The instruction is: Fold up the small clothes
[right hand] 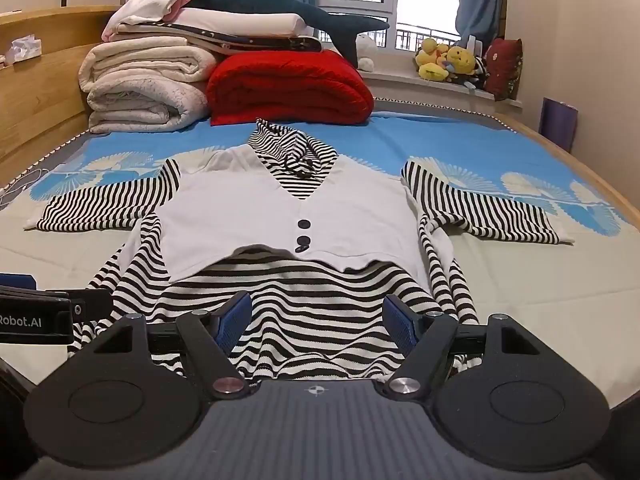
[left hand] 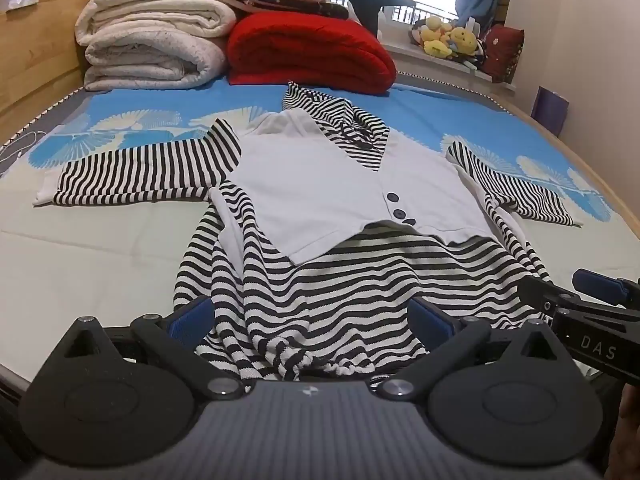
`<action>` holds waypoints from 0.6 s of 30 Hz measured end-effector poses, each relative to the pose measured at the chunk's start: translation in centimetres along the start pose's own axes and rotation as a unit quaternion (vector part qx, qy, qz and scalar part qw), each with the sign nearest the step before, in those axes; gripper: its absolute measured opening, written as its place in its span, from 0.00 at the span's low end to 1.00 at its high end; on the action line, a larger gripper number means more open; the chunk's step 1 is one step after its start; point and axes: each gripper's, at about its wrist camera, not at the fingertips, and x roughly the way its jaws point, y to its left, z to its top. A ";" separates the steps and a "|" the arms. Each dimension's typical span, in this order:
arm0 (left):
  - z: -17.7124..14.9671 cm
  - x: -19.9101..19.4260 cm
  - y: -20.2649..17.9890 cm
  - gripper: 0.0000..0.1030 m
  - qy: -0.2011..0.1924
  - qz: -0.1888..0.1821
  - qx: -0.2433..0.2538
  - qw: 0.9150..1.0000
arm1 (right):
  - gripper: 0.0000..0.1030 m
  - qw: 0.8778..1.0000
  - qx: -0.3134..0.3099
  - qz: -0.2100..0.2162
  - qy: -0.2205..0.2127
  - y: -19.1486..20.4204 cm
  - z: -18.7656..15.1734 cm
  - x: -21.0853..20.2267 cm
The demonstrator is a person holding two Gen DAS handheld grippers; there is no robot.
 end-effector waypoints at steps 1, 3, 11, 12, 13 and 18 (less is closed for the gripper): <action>0.0 0.0 0.0 0.99 0.000 0.000 0.000 1.000 | 0.71 1.000 -0.001 -0.001 -0.001 0.0 0.0 0.0; 0.0 0.0 0.0 0.99 0.000 0.000 0.000 1.000 | 0.71 1.000 -0.002 0.000 -0.001 0.0 0.0 0.2; 0.1 0.1 0.1 0.99 0.000 0.000 -0.001 1.000 | 0.71 1.000 -0.002 0.000 -0.001 0.1 0.0 -0.1; 0.0 0.1 0.0 0.99 0.001 0.001 -0.001 1.000 | 0.71 1.000 -0.002 0.000 -0.001 0.1 0.0 -0.1; 0.0 0.1 0.0 0.99 0.001 0.001 -0.001 1.000 | 0.71 1.000 -0.003 0.000 -0.001 0.2 0.0 -0.2; 0.0 0.2 0.1 0.99 0.003 0.001 -0.001 1.000 | 0.71 1.000 -0.001 0.000 -0.001 0.1 0.0 0.0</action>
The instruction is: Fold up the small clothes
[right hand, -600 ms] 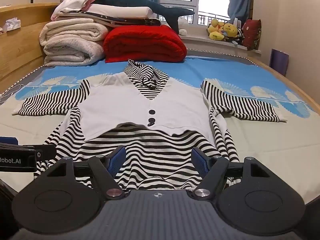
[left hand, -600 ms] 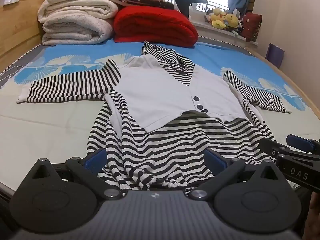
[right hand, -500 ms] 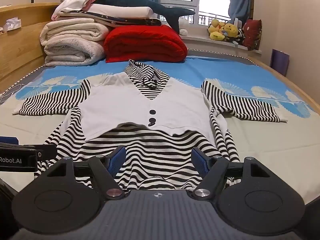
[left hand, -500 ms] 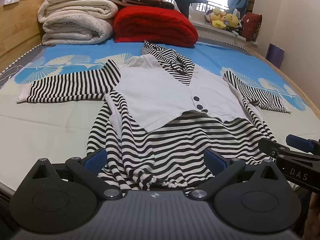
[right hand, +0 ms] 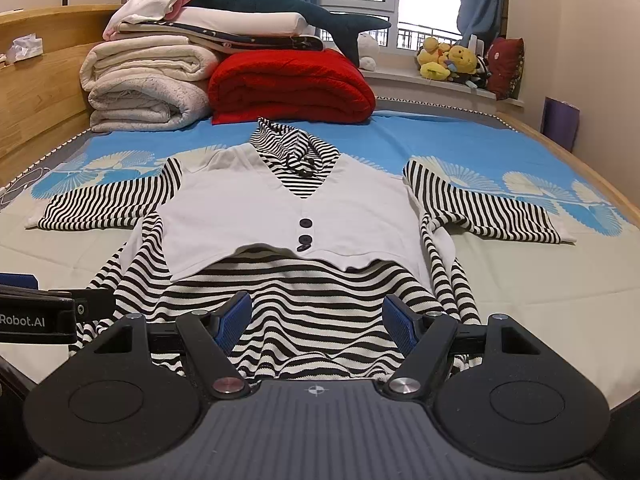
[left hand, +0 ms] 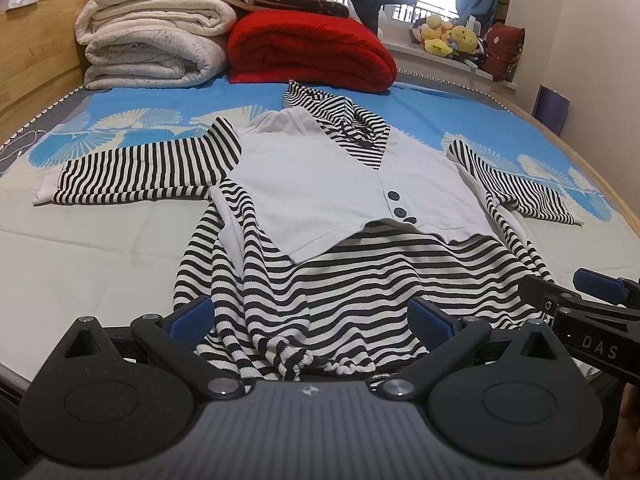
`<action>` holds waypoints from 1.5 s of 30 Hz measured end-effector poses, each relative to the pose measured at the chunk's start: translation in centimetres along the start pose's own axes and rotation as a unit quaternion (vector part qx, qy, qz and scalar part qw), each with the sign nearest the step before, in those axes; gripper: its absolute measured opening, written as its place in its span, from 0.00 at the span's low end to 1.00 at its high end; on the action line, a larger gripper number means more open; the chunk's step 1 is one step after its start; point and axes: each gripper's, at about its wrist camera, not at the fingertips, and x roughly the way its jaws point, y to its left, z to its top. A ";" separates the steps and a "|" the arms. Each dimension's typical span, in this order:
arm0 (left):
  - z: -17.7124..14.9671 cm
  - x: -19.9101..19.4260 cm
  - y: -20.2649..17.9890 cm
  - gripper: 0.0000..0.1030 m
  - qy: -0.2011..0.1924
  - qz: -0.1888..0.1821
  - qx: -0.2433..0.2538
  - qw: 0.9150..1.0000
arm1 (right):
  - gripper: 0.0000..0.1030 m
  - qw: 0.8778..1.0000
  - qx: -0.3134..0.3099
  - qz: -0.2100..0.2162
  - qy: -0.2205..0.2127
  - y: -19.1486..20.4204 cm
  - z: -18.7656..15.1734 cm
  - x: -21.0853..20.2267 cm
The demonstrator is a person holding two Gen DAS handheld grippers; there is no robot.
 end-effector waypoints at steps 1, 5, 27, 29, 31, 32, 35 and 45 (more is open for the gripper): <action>0.0 0.0 0.0 0.99 0.000 0.000 0.000 1.000 | 0.71 1.000 0.000 0.000 0.000 0.0 0.0 0.0; 0.0 0.2 0.1 0.99 0.004 -0.002 -0.002 1.000 | 0.71 1.000 0.002 0.000 0.000 0.1 0.0 0.0; -1.2 12.3 9.1 0.80 0.160 0.084 -0.116 0.977 | 0.50 0.950 0.195 -0.179 0.168 -12.0 -3.1 10.0; -1.1 11.8 9.2 0.44 0.151 0.078 -0.105 0.980 | 0.32 0.939 0.240 -0.160 0.185 -13.1 -4.2 10.2; -0.6 11.2 9.2 0.13 0.146 0.043 -0.099 0.983 | 0.17 0.938 0.266 -0.128 0.185 -13.2 -4.5 10.6; -0.3 10.7 9.2 0.09 0.139 0.044 -0.101 0.984 | 0.10 0.940 0.263 -0.123 0.181 -13.1 -4.4 10.5; 0.3 8.7 10.3 0.08 0.122 0.066 -0.110 0.984 | 0.08 0.947 0.256 -0.102 0.165 -12.9 -4.0 9.8; 0.0 6.6 10.6 0.37 0.141 0.097 -0.100 0.980 | 0.16 0.933 0.277 -0.084 0.215 -14.1 -4.6 7.1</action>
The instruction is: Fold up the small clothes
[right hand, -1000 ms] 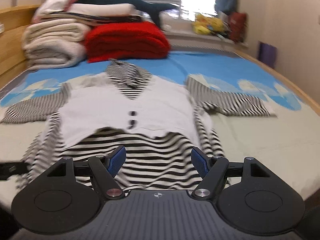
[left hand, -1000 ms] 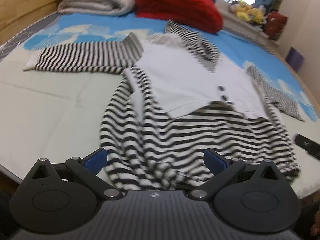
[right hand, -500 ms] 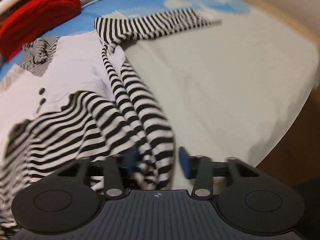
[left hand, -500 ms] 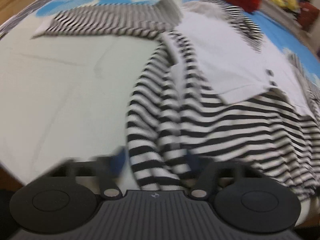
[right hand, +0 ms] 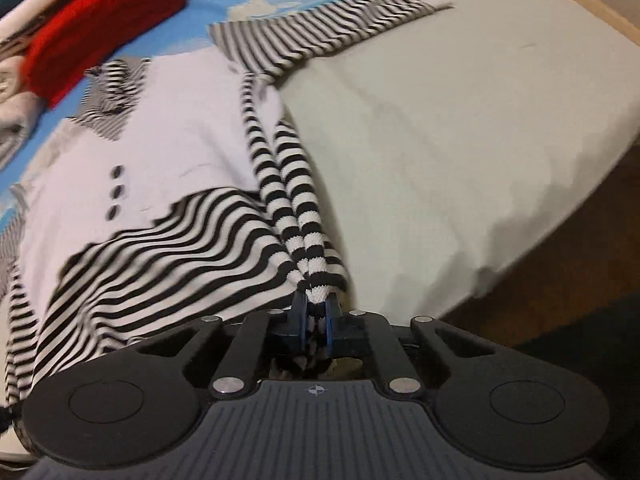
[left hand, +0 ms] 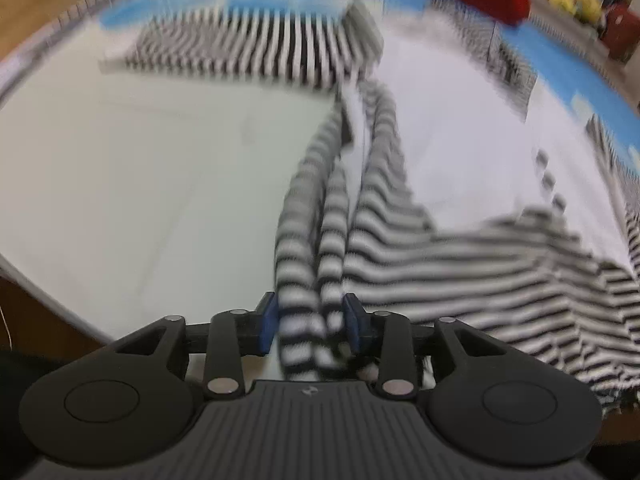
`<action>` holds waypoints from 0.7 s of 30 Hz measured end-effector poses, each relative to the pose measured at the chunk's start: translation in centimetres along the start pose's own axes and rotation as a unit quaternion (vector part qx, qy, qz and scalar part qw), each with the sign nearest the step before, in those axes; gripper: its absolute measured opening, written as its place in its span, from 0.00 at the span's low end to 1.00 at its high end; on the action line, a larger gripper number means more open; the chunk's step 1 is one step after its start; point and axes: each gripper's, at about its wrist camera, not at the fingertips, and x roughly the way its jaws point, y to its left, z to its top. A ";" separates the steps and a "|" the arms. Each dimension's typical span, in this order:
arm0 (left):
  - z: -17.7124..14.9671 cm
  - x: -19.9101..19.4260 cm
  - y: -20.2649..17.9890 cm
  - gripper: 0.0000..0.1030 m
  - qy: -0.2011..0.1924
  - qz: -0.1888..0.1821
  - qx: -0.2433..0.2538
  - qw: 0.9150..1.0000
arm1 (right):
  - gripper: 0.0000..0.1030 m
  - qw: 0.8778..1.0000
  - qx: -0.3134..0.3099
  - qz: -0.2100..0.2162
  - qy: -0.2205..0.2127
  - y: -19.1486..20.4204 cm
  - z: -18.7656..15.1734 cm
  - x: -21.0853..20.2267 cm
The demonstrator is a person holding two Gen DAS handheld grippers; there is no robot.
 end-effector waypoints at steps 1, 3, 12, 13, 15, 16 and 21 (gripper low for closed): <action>0.3 -0.9 -0.4 0.40 -0.026 0.000 0.013 1.000 | 0.21 1.000 0.004 -0.004 -0.011 -0.1 0.4 -0.2; 0.7 -2.2 -1.4 0.40 -0.064 -0.014 0.034 0.997 | 0.31 0.999 -0.004 -0.014 -0.047 0.3 1.1 -1.1; -0.5 1.7 -2.4 0.40 0.053 -0.047 0.020 0.997 | 0.43 0.999 -0.023 -0.048 -0.002 -0.1 0.6 0.8; -0.3 1.0 -2.8 0.41 0.034 -0.050 0.029 0.998 | 0.43 0.999 -0.011 -0.042 -0.004 -0.4 0.6 0.6; 0.1 0.2 -3.4 0.48 0.006 -0.052 0.047 0.997 | 0.43 0.999 -0.015 -0.036 -0.035 -0.1 1.1 -0.7; 0.0 0.5 -3.8 0.54 0.013 -0.053 0.051 0.997 | 0.43 0.997 -0.029 -0.036 -0.056 0.4 1.2 -1.4; -0.3 1.8 -3.7 0.51 0.039 -0.040 0.029 0.998 | 0.49 0.998 -0.024 -0.058 0.001 -0.3 0.9 0.3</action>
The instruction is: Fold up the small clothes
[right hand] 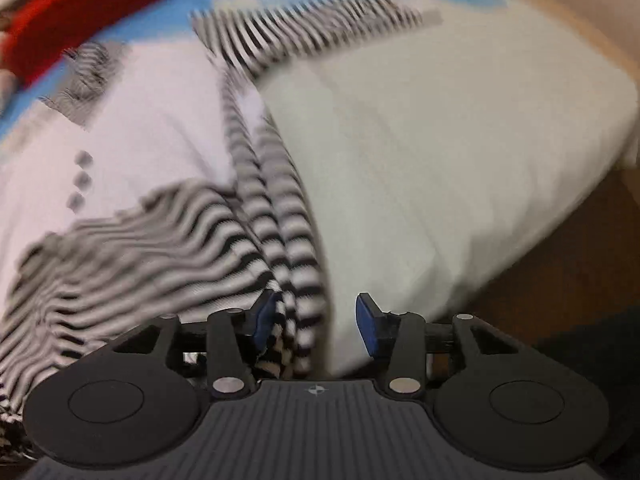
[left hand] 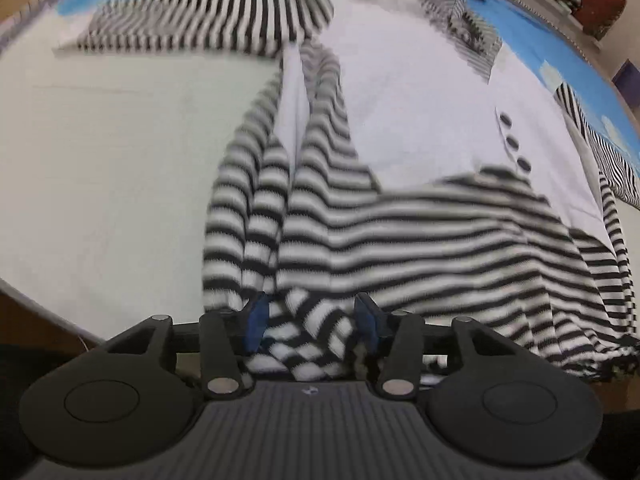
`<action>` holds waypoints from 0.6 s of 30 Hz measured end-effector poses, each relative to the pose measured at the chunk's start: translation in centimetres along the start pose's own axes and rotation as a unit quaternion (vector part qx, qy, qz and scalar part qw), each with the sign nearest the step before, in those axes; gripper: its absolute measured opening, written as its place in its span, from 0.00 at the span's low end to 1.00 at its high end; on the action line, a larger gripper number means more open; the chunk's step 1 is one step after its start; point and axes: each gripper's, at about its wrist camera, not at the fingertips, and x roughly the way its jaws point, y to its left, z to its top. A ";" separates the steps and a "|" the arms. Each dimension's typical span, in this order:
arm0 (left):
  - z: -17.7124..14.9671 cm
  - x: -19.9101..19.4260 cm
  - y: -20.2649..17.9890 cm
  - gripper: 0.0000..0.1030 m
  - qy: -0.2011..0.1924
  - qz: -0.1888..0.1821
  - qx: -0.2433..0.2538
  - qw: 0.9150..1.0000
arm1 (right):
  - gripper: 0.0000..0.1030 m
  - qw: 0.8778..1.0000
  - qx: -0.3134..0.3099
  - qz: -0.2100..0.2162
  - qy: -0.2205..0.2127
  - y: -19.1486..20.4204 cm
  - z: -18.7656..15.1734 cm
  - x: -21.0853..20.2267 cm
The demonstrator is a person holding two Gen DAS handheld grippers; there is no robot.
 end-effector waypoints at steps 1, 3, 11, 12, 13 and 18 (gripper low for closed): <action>0.4 -1.0 -0.5 0.52 -0.029 0.005 0.016 0.999 | 0.49 1.000 0.001 -0.004 -0.008 0.0 0.1 -0.3; 1.1 -2.8 -1.1 0.55 -0.084 0.005 0.038 0.996 | 0.49 0.998 -0.029 -0.005 -0.055 1.0 0.7 -1.9; 5.2 -6.8 -2.0 0.74 -0.144 0.006 0.034 0.989 | 0.50 0.974 -0.088 0.065 -0.199 2.7 2.6 -9.0; 5.9 -7.1 -1.9 0.76 -0.153 0.009 0.030 0.988 | 0.50 0.970 -0.092 0.076 -0.211 3.0 3.3 -9.9; 6.6 -7.5 -1.8 0.77 -0.159 0.010 0.026 0.987 | 0.50 0.966 -0.096 0.086 -0.225 3.1 4.0 -11.0; 10.5 -8.9 -1.5 0.77 -0.182 0.011 0.033 0.983 | 0.60 0.942 -0.118 0.125 -0.287 6.0 7.9 -14.2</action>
